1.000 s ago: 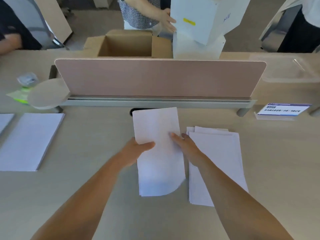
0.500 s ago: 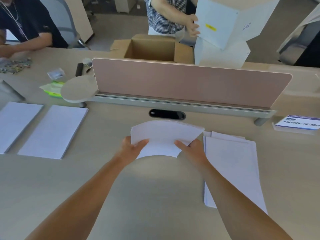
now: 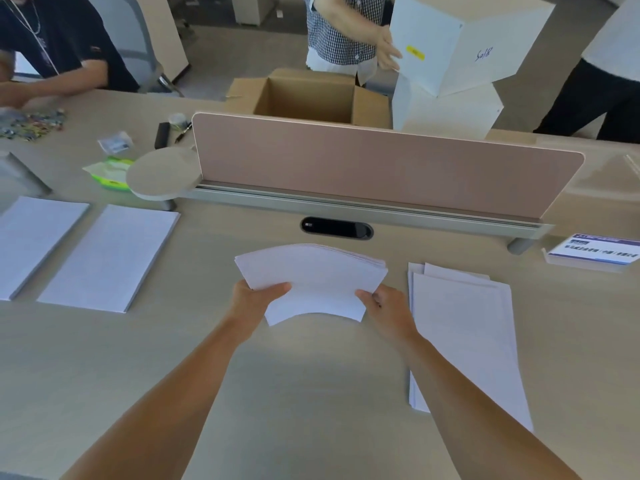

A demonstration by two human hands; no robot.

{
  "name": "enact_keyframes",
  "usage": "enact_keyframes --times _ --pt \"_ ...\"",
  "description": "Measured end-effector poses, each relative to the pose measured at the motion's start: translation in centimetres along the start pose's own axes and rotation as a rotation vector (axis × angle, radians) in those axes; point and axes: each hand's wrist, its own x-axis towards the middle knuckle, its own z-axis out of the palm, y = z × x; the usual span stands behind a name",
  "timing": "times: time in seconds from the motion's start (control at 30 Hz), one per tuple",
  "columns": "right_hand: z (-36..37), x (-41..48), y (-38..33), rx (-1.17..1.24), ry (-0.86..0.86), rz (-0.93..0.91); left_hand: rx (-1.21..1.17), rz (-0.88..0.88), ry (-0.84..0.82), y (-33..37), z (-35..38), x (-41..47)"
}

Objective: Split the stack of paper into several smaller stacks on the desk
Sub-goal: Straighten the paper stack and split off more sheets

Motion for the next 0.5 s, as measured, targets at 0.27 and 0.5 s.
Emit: enact_keyframes --times 0.27,0.5 --pt "0.0 0.1 0.6 -0.048 -0.076 0.021 0.048 -0.089 -0.097 -0.9 -0.1 0.5" --pt "0.3 0.3 0.0 -0.148 -0.055 -0.001 0.127 -0.145 -0.009 -1.2 0.8 1.5"
